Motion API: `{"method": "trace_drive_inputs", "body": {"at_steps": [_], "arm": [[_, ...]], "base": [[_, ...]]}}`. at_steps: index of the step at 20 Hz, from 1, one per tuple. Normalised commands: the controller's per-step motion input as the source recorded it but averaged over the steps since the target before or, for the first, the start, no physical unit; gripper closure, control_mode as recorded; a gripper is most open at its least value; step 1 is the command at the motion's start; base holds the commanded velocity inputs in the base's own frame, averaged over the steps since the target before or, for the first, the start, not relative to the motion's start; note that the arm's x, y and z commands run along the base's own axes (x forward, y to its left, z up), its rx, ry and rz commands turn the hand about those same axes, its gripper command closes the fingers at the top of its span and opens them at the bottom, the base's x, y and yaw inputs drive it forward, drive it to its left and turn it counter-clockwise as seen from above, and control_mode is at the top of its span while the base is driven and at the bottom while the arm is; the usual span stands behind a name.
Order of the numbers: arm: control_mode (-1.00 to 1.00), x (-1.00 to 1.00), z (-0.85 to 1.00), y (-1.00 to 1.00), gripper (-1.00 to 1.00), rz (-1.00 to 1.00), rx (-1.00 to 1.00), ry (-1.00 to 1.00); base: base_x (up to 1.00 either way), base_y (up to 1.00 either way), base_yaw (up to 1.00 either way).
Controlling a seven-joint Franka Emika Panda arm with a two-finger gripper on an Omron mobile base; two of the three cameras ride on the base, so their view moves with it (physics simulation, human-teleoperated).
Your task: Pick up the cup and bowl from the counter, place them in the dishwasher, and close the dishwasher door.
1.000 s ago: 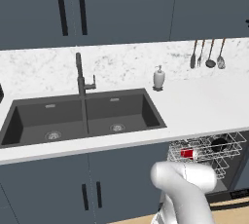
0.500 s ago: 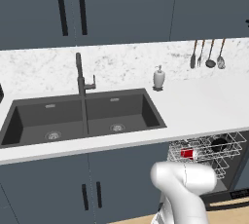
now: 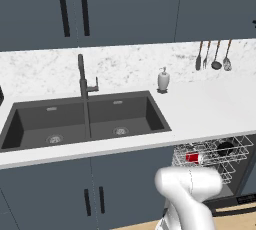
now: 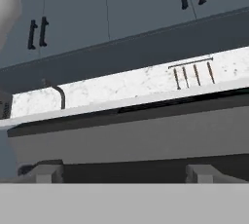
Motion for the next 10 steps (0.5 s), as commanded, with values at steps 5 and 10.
{"method": "trace_drive_inputs", "body": {"at_steps": [5,10], "arm": [[-1.0,0.35,-0.56,-0.67,-1.0,0.12,0.11,-0.06],[-1.0,0.43,-0.52,-0.47,-1.0,0.04,0.07,-0.02]], "base": [[0.0,0.0,0.0],[0.0,0.0,0.0]]}}
